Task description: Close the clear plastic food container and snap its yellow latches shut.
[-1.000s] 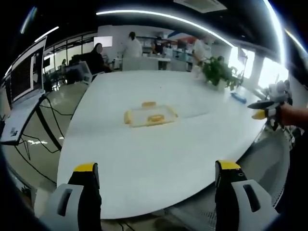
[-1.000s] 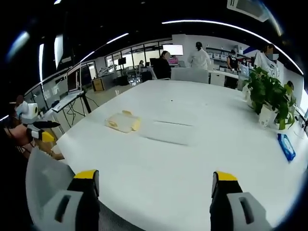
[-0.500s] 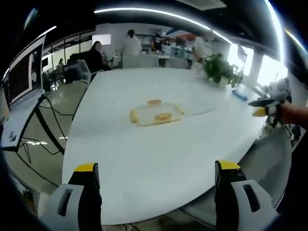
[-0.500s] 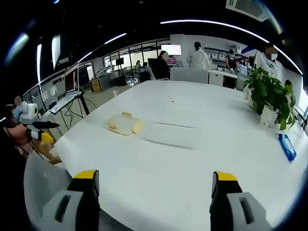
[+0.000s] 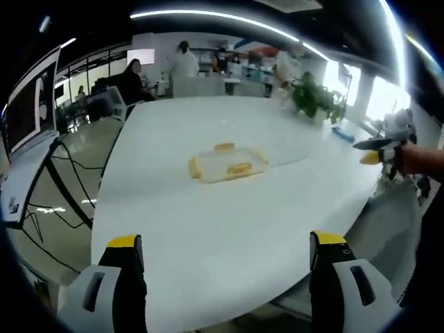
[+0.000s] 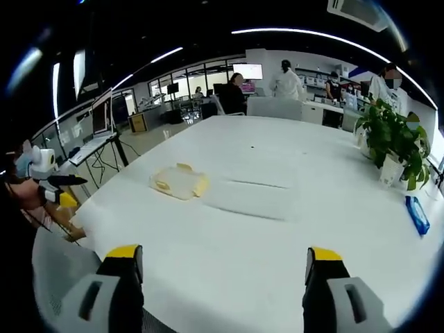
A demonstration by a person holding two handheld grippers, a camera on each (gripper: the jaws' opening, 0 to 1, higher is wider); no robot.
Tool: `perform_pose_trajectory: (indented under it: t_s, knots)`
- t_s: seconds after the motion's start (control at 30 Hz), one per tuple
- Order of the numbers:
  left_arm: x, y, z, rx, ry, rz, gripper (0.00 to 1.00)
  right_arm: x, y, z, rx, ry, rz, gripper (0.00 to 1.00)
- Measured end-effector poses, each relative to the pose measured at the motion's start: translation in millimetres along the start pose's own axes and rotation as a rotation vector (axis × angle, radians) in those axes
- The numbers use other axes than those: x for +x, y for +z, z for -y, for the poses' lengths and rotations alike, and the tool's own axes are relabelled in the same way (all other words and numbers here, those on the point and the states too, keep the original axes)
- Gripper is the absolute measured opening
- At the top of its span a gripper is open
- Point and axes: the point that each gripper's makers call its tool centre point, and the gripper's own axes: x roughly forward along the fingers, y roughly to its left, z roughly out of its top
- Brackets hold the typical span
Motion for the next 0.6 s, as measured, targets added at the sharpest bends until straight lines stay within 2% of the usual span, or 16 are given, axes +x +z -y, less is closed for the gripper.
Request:
perform_pose_trajectory:
  t_s: [0.27, 0.5, 0.6]
  knots:
    - [1, -0.9, -5.8, -0.008, -0.02, -0.002, 0.98, 4, 7.0, -8, -0.007, 0.0, -0.001, 0.98]
    - [8, -0.1, -17.5, 0.019, -0.037, -0.002, 0.98, 14, 13.1, -16, -0.012, -0.009, -0.011, 0.98]
    - [14, 3.6, -21.6, 0.042, -0.055, 0.01, 0.98, 21, 13.6, -23, -0.04, 0.002, -0.034, 0.99]
